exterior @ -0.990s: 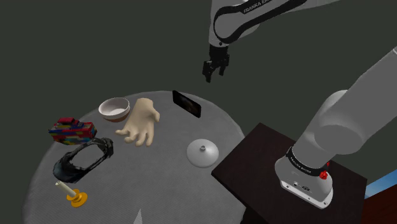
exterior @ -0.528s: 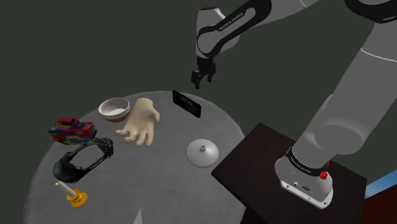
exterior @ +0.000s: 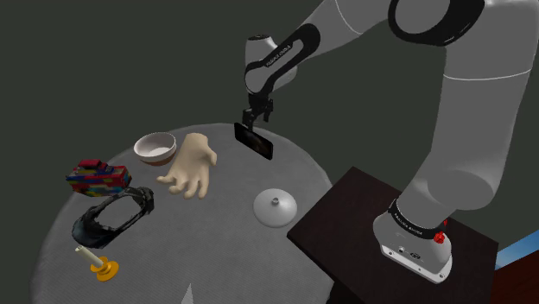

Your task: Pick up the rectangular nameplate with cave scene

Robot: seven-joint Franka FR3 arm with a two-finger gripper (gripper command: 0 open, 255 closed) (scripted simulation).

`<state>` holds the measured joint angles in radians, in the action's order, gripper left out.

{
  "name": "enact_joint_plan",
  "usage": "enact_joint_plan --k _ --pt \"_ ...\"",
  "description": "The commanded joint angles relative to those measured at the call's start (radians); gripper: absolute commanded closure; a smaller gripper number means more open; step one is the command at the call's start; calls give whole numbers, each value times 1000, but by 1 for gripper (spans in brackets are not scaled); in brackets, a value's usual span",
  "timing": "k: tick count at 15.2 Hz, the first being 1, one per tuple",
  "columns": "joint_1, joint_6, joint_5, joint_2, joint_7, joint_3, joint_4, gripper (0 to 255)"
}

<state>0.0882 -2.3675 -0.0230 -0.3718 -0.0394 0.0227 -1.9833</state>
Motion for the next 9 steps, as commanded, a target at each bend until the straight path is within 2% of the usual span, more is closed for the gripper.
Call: enact_joint_plan --k 1,3,9 --pt "-3 -13 2 -85 11 -2 73 0" --pt "-1 -16 2 -153 14 -6 138 0" --pt "-2 -73 1 -211 12 -6 138 0"
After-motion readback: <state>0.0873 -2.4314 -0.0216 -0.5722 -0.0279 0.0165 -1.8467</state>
